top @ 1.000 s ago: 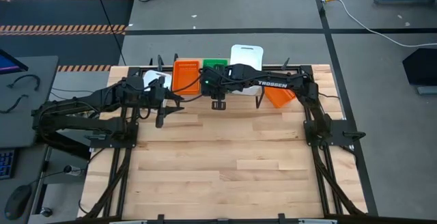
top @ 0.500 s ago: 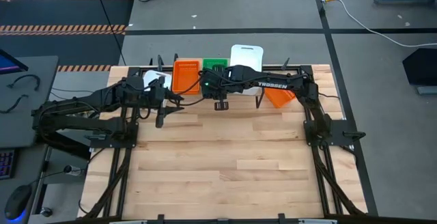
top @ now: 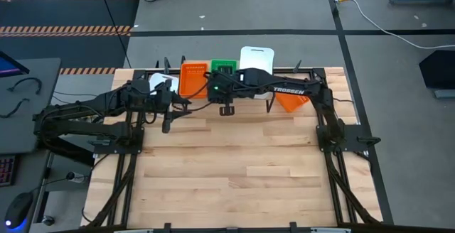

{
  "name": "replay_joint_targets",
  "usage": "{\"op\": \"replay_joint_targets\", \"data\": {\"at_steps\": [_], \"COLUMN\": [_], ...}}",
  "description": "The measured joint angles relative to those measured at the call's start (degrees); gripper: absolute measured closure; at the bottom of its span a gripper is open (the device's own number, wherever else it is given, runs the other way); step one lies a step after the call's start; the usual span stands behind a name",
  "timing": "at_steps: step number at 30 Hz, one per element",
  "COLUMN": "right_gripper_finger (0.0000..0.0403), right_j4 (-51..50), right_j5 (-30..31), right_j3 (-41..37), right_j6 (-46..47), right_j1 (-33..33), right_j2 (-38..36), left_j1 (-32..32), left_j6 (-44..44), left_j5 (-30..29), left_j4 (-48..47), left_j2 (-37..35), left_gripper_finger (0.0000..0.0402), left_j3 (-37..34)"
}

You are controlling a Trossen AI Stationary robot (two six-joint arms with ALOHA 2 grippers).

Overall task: Stack baskets on shelf by color
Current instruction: Stack the orange bin on top of the stacked orange bins on the shelf

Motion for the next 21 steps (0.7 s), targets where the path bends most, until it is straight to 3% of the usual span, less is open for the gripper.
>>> {"op": "replay_joint_targets", "data": {"at_steps": [8, 13, 17, 21], "right_gripper_finger": [0.027, 0.0271, 0.0271, 0.0271], "right_j4": [-14.68, -29.63, -27.72, -28.38], "right_j5": [1.72, -5.69, -8.85, -4.57], "right_j3": [10.74, 8.29, 7.43, 6.45], "right_j6": [7.31, 23.91, 29.36, 33.14], "right_j1": [4.99, 6.77, 9.61, 11.56], "right_j2": [-0.47, -3.85, -6.23, -7.38], "left_j1": [-0.02, -0.02, -0.02, -0.07], "left_j6": [-0.09, -0.79, -2.09, -3.41], "left_j5": [-0.6, -3.41, -3.48, -3.47], "left_j4": [-1.5, -2.3, -2.55, -3.57], "left_j2": [0.0, 0.0, -0.02, -0.11], "left_gripper_finger": [0.023, 0.023, 0.023, 0.023], "left_j3": [0.0, 0.0, -0.01, -0.04]}}
